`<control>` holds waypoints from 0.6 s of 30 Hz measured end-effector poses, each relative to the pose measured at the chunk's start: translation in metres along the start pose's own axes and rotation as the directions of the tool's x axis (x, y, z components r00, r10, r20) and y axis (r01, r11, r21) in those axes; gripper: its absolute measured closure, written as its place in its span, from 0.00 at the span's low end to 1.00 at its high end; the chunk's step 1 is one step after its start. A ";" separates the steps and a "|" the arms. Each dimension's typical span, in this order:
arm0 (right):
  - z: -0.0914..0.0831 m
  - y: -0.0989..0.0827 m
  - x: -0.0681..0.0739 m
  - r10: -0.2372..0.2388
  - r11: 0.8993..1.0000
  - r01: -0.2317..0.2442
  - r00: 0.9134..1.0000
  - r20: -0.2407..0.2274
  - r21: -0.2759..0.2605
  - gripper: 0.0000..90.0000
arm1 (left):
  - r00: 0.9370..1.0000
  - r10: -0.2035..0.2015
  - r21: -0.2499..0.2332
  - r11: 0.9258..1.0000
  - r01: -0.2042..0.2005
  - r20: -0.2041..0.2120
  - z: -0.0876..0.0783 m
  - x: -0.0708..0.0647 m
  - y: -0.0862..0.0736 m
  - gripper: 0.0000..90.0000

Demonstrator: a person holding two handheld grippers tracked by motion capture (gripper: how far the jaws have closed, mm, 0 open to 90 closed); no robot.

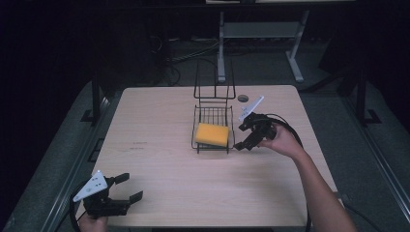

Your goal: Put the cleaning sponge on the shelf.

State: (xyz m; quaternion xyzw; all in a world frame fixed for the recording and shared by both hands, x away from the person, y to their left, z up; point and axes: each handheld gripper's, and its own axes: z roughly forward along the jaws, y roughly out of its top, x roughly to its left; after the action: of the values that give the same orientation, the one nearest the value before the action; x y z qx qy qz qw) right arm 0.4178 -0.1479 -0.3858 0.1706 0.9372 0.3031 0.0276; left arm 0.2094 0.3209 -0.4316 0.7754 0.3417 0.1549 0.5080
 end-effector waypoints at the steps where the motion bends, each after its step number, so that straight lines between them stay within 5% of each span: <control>1: 0.000 -0.002 0.001 -0.003 1.000 0.003 1.000 -0.003 -0.002 0.16 | 1.000 0.001 0.000 1.000 -0.001 0.001 0.000 0.000 0.000 0.16; 18: -0.006 -0.033 0.012 0.036 0.999 -0.036 0.999 0.002 0.018 0.16 | 1.000 0.007 0.007 1.000 -0.008 0.007 0.002 -0.001 0.000 0.16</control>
State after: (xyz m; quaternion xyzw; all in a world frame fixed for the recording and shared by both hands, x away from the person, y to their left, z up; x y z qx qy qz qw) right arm 0.3958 -0.1726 -0.3997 0.1880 0.9367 0.2947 0.0215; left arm 0.2096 0.3187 -0.4320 0.7789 0.3376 0.1530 0.5059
